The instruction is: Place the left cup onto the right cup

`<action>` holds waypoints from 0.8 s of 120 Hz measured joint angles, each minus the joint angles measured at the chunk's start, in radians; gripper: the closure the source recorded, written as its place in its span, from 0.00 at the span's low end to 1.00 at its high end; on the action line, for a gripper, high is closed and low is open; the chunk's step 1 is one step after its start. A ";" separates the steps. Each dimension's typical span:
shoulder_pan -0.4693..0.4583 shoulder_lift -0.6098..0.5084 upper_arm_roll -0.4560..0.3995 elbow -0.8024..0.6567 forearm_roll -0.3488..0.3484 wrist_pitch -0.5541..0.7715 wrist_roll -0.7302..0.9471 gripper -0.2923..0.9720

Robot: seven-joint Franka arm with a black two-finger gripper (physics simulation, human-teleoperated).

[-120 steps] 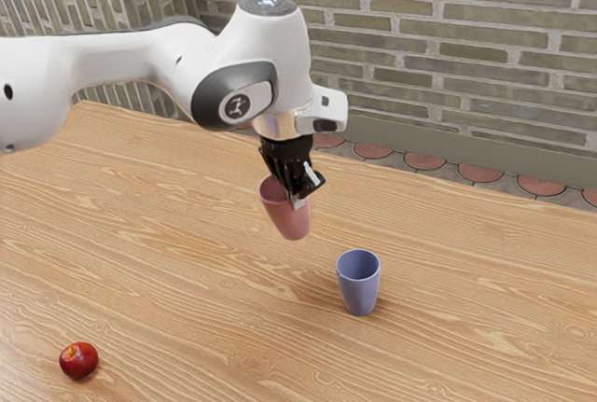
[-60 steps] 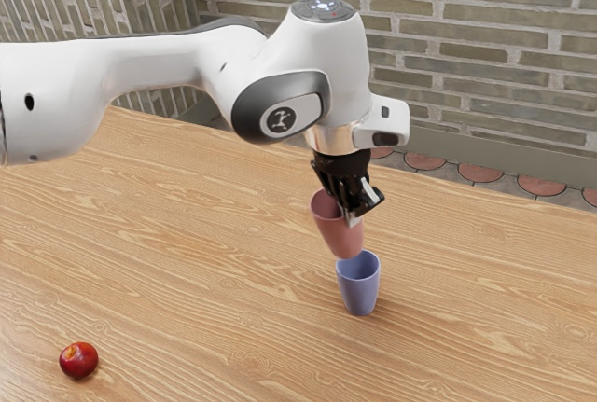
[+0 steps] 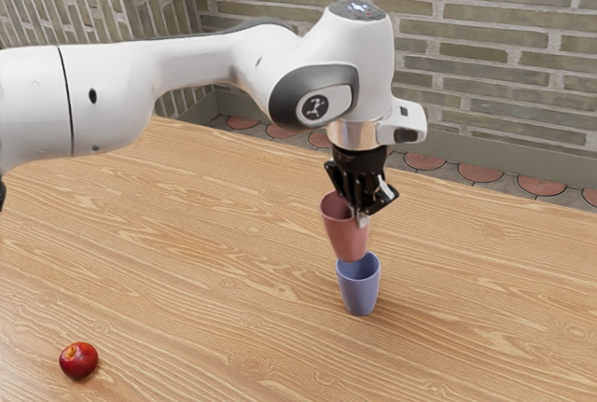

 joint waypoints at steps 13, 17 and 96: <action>0.003 0.014 0.001 -0.001 -0.001 -0.017 -0.006 0.85; 0.003 0.023 0.002 -0.001 -0.001 -0.021 -0.008 0.85; -0.010 0.117 0.007 0.103 0.035 -0.060 -0.023 0.85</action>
